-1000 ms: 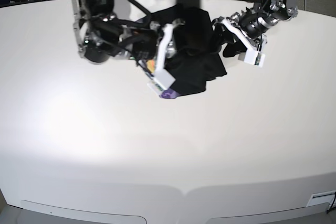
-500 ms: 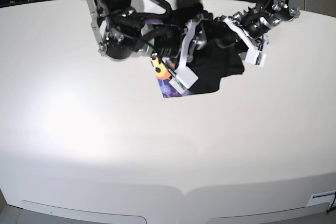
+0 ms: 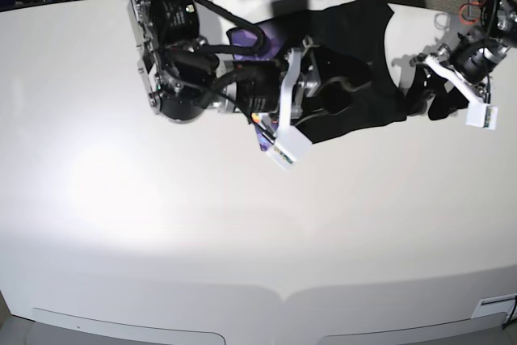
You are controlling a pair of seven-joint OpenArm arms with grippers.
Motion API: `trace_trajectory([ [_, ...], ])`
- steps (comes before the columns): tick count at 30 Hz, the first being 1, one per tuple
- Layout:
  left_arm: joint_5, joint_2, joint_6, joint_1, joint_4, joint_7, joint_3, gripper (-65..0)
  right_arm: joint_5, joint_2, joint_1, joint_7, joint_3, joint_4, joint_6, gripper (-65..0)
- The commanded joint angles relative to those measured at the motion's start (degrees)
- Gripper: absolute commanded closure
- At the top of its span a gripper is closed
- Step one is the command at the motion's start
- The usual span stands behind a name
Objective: Fold the T-shirt properly
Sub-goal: 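Grasp the folded bundle with both grippers, flip it over, and lay it down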
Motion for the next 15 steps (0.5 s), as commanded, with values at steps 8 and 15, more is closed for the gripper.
trace_trajectory([
  [8,-10.88,4.96,-1.07,3.26,7.58,2.93,-0.46,-17.1,-15.96,0.20,6.56,5.29,5.86,1.01,0.42,-15.2],
  [15,-15.41,10.40,-5.70,10.71,7.56,3.52,7.02,0.0,-26.99,2.56,8.68,13.27,5.49,-4.76,0.37,0.0],
])
